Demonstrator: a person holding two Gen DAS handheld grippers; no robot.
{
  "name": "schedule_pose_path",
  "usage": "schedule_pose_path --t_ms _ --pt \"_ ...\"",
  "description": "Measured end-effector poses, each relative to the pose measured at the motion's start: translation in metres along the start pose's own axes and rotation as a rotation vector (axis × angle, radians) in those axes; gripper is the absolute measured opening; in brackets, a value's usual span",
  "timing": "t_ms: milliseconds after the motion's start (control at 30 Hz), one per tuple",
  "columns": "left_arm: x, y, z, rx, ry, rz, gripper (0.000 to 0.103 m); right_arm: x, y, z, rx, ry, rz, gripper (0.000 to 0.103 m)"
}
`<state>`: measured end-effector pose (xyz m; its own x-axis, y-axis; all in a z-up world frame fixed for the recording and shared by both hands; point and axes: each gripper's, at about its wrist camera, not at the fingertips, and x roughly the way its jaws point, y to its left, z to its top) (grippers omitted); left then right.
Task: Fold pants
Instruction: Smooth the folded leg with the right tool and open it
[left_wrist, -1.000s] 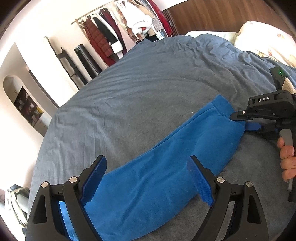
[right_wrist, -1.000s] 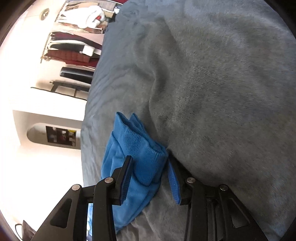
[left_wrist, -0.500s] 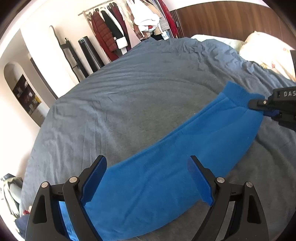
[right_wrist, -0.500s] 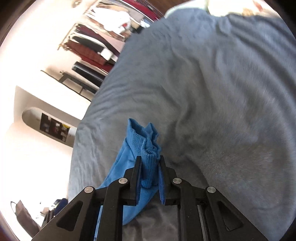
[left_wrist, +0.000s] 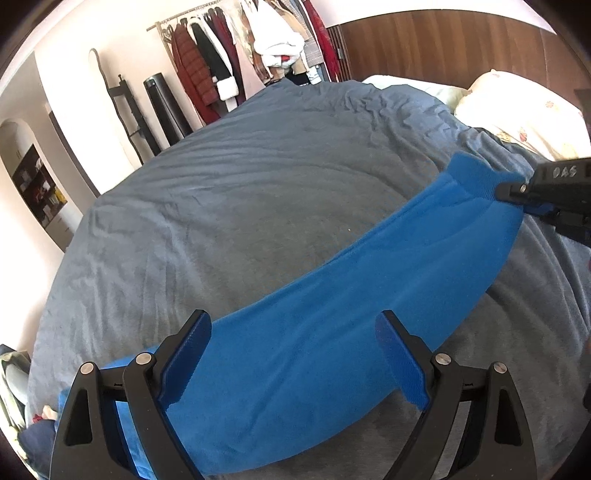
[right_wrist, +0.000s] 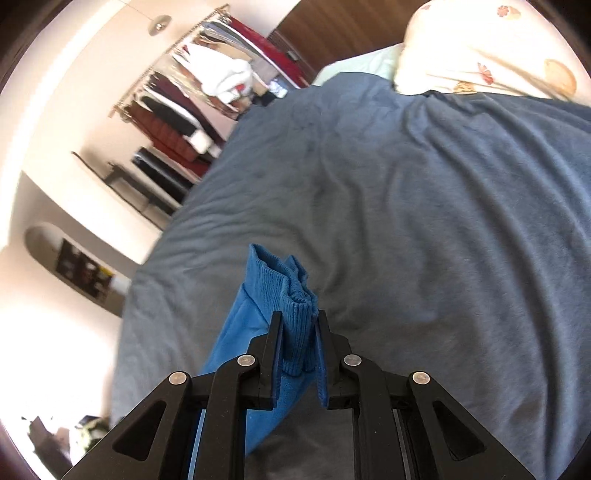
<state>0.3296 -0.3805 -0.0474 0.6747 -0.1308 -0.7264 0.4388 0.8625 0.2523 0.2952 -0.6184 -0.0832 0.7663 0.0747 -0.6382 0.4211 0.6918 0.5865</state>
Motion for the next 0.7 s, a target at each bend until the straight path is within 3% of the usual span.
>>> schedule_pose_path --t_ms 333,700 --pt "0.022 0.002 -0.012 -0.019 0.048 0.015 0.091 0.047 -0.029 -0.014 0.02 0.098 -0.133 0.015" --pt "0.031 0.014 -0.025 -0.052 0.078 0.023 0.091 0.066 -0.042 -0.022 0.028 0.14 -0.204 0.015"
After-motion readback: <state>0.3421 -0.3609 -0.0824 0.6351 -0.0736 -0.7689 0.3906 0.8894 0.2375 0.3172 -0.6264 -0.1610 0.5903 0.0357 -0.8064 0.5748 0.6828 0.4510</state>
